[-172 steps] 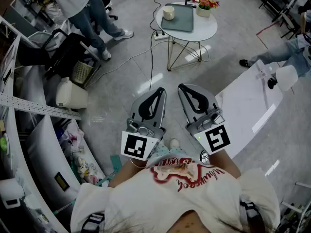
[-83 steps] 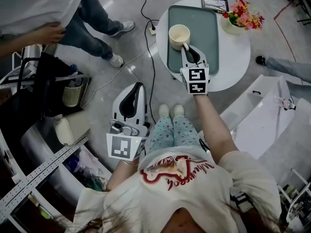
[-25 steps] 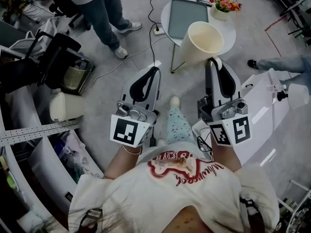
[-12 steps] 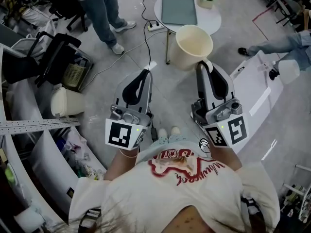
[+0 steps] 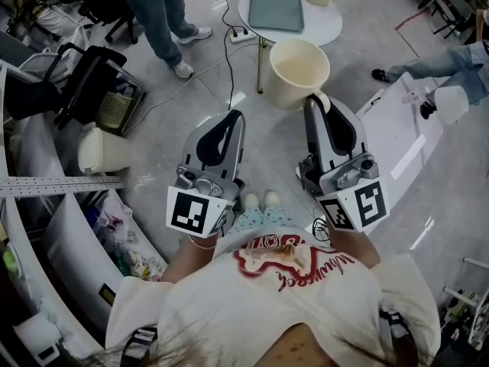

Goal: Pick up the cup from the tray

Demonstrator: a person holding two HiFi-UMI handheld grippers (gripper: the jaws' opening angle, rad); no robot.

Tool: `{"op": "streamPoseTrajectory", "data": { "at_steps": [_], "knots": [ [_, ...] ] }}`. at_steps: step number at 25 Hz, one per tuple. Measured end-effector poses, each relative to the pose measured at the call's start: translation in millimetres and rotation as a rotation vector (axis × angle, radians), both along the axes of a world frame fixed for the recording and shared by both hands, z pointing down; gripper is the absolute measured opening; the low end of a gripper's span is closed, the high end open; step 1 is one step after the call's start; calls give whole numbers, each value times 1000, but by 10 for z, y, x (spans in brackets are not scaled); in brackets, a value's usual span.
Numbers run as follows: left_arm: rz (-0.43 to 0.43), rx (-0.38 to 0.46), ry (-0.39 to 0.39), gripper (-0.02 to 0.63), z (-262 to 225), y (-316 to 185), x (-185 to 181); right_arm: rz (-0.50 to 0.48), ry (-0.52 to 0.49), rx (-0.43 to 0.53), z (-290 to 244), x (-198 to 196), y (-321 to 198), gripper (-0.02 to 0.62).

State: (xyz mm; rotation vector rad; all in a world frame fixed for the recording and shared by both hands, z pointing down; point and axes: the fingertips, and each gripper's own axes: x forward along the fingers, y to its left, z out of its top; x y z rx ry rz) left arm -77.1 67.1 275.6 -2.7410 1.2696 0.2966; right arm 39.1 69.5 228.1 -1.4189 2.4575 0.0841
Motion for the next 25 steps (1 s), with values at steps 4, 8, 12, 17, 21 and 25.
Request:
{"op": "streamPoseTrajectory", "data": {
  "at_steps": [4,8,12,17,21,25],
  "knots": [
    [2,10,-3,23,-25,79,87,5,9,9,8,80,95,52],
    [3,25,-8,22,-65,108,160,11,20,6,37,146,133,51],
    [-1,26,-7,23,-83,124,205,10,22,1,49,187,160,51],
    [-5,23,-10,23,-59,113,268,7,23,4,64,246,146,51],
    [-11,27,-5,22,-83,81,286,7,25,11,35,279,131,51],
    [-11,34,-4,23,-109,100,334,8,30,14,22,316,149,51]
  ]
}}
